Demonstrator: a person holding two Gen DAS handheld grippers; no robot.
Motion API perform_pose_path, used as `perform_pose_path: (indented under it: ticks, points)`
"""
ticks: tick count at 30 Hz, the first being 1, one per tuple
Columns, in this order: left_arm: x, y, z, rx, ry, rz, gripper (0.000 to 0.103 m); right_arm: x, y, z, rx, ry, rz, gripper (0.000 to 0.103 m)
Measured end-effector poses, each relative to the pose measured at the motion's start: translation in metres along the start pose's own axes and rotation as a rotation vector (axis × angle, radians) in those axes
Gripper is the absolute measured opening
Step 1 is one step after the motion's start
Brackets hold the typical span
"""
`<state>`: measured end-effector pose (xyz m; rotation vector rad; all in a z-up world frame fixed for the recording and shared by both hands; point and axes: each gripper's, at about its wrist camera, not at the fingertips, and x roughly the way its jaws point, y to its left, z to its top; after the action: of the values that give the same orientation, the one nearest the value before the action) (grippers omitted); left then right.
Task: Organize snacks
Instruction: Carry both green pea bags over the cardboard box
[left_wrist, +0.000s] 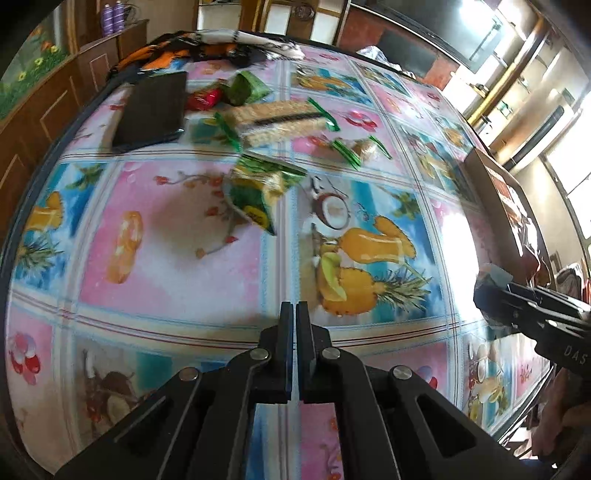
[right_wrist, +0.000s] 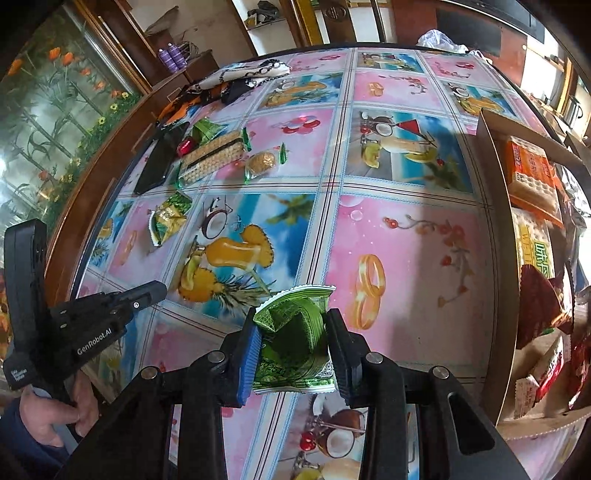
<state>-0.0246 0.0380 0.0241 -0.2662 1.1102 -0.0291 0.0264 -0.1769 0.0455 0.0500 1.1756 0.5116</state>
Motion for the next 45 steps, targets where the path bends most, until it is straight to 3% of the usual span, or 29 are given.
perform_pose_path:
  ticks: [3, 4, 5, 7, 8, 15, 19, 20, 25, 32, 45]
  points:
    - [-0.011, 0.004, 0.010, 0.000, -0.028, 0.006, 0.004, -0.002, 0.001, -0.002, -0.005, -0.003, 0.011, 0.038]
    - [-0.015, 0.005, 0.015, 0.002, -0.043, 0.010, 0.016, -0.003, 0.000, -0.002, -0.003, -0.005, 0.014, 0.038]
    - [-0.020, 0.005, 0.023, 0.004, -0.063, 0.022, 0.042, -0.003, 0.000, -0.002, -0.001, -0.005, 0.015, 0.038]
    - [-0.027, 0.007, 0.037, 0.014, -0.111, 0.061, 0.079, -0.004, -0.001, -0.004, 0.002, -0.009, 0.017, 0.038]
    - [-0.028, 0.007, 0.043, 0.025, -0.129, 0.073, 0.079, -0.005, -0.002, -0.005, 0.004, -0.010, 0.017, 0.038]
    - [0.017, -0.002, 0.076, 0.153, -0.040, 0.137, 0.076, -0.017, -0.012, -0.006, 0.015, -0.030, -0.003, 0.038]
    - [0.041, 0.003, 0.081, 0.142, 0.013, 0.140, 0.041, -0.022, -0.016, -0.005, 0.019, -0.043, -0.014, 0.038]
    - [0.045, 0.004, 0.080, 0.136, 0.016, 0.146, 0.037, -0.023, -0.016, -0.005, 0.021, -0.045, -0.015, 0.038]
    - [0.042, 0.001, 0.076, 0.125, -0.024, 0.161, 0.033, -0.024, -0.019, -0.004, 0.029, -0.048, -0.018, 0.038]
    - [0.024, -0.008, 0.046, 0.078, -0.045, 0.096, 0.029, -0.022, -0.020, -0.003, 0.034, -0.042, -0.007, 0.038]
    - [-0.018, -0.078, 0.029, 0.177, -0.119, 0.023, 0.030, -0.030, -0.023, -0.004, 0.031, -0.051, 0.023, 0.038]
